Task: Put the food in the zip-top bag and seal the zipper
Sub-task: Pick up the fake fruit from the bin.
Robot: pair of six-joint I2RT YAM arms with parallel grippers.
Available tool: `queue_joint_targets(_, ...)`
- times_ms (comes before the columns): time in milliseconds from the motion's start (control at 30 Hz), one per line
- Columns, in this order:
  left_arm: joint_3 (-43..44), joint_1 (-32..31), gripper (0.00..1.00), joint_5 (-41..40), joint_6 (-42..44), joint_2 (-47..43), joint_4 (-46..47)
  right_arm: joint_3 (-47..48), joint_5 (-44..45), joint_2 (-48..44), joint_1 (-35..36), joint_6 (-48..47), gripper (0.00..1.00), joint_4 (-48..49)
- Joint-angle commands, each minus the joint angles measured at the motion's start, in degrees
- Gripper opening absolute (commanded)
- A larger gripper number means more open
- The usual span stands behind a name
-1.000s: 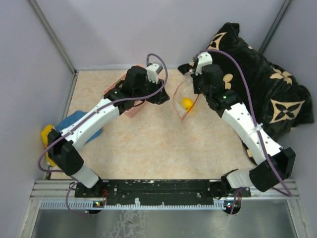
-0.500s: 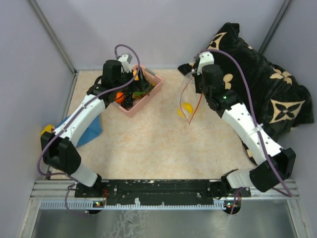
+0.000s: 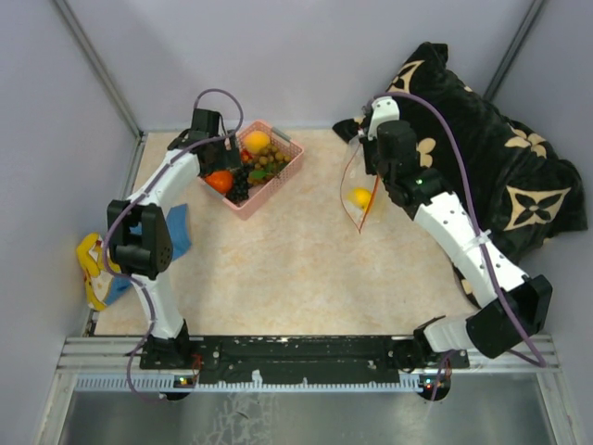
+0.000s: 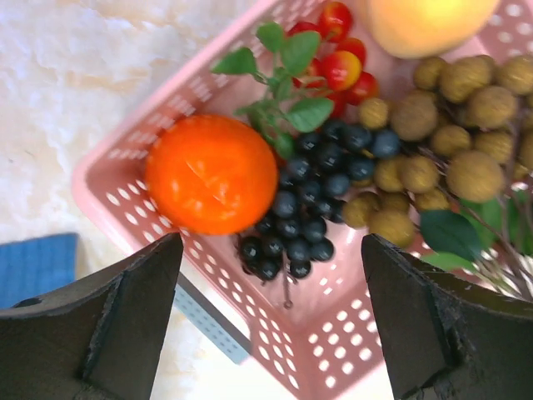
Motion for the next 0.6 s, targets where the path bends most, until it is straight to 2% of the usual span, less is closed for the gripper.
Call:
queue_joint_targets(0,6.5,2.0,0.93,-2.3,4.4,4.8,-3.5,0.8,1.0,0.3,0.5,-0.8,0.0,2.6)
queue_joint_targets(233,12.6,4.0,0.9,0.6,8.1,12.2,-7.2,1.3,0.7,1.0,0.5,-0.8,0.0,2.9)
queue_joint_targets(567,14.5,4.9,0.88,0.8,9.2,17.9,-9.5,2.5,-0.2,2.5,0.5,-0.4,0.0,2.9)
